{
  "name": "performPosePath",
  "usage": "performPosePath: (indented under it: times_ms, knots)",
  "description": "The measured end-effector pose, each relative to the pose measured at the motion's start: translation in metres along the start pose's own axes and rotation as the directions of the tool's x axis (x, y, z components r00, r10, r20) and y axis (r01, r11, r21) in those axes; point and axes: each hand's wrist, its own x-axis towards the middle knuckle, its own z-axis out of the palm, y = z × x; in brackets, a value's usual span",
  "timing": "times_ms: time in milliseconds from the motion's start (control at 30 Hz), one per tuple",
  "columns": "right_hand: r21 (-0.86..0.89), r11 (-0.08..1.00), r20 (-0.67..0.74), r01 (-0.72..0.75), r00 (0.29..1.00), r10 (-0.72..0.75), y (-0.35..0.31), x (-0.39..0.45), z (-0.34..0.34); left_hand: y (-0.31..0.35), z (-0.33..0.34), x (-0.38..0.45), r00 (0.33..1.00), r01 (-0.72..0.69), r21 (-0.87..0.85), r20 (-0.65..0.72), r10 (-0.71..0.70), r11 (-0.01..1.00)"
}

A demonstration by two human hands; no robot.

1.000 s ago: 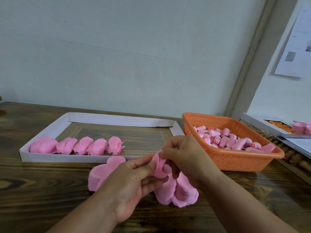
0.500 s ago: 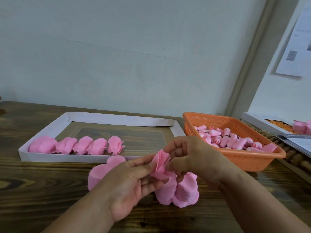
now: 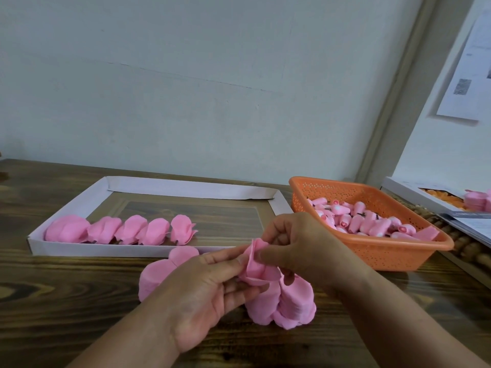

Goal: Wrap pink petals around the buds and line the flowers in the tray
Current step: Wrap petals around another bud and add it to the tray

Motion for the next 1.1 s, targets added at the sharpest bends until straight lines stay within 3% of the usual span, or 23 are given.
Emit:
performPosePath:
  times_ms: [467,967,1100]
  knots:
    - [-0.243,0.969,-0.135,0.037,0.988,-0.071,0.0,0.002,0.012,-0.001,0.001,0.0,1.0,-0.013,0.0,0.01,0.013,1.0]
    - [-0.161,0.986,-0.064,0.03,0.997,-0.04,-0.005,0.002,0.009,0.001,0.002,-0.002,0.999,0.03,0.002,-0.018,-0.03,1.0]
    - [-0.048,0.999,0.009,0.003,1.0,-0.003,-0.006,-0.002,0.001,0.002,0.002,-0.002,0.998,0.048,-0.032,-0.027,-0.049,0.998]
